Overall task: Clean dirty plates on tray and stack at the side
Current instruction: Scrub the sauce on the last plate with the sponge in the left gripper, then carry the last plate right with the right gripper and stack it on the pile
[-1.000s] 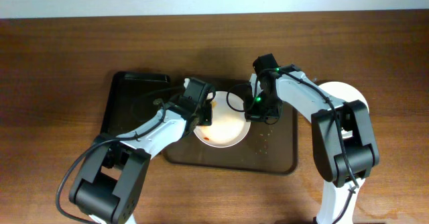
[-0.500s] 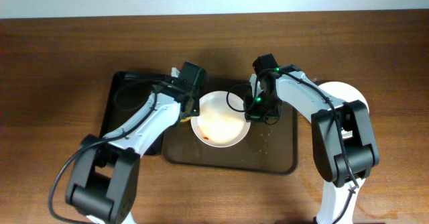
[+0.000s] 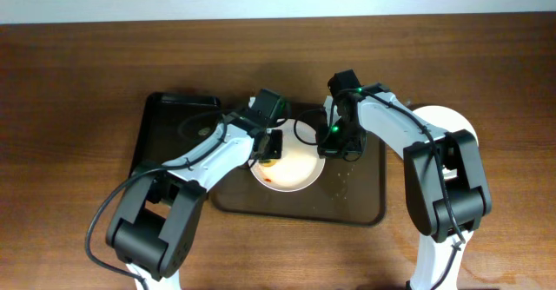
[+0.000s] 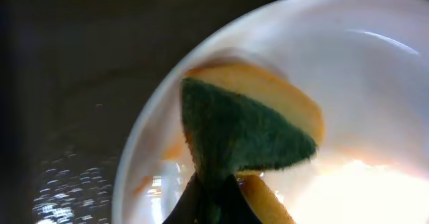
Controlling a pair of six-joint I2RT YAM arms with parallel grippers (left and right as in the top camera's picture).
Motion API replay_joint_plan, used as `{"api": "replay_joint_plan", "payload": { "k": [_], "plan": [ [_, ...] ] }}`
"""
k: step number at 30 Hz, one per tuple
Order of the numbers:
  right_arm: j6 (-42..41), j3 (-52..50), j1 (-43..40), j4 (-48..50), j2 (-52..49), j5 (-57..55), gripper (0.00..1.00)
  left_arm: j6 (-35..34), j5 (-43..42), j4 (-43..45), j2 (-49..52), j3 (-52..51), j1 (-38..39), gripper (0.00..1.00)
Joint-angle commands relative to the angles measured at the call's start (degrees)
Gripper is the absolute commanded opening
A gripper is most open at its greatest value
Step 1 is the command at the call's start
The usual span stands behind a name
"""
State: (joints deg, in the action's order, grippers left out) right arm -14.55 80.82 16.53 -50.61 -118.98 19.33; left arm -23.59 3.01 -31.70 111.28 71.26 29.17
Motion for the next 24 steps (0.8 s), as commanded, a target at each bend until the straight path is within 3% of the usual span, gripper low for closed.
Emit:
{"api": "replay_joint_plan", "payload": {
  "k": [1, 11, 19, 24],
  "plan": [
    [0.3, -0.7, -0.4, -0.5, 0.3, -3.5, 0.04, -0.8, 9.8, -1.6, 1.2, 0.2, -1.8, 0.00],
    [0.4, -0.7, -0.4, -0.6, 0.3, -3.5, 0.04, -0.8, 11.8, -10.3, -6.2, 6.4, -2.5, 0.00],
    [2.2, -0.5, -0.4, -0.6, 0.9, -8.0, 0.04, -0.7, 11.6, -21.6, -13.6, 6.4, -10.0, 0.00],
    [2.3, -0.1, -0.4, -1.9, 12.4, -17.8, 0.04, 8.4, 0.6, -20.6, -13.6, 6.4, -18.0, 0.00]
  ]
}}
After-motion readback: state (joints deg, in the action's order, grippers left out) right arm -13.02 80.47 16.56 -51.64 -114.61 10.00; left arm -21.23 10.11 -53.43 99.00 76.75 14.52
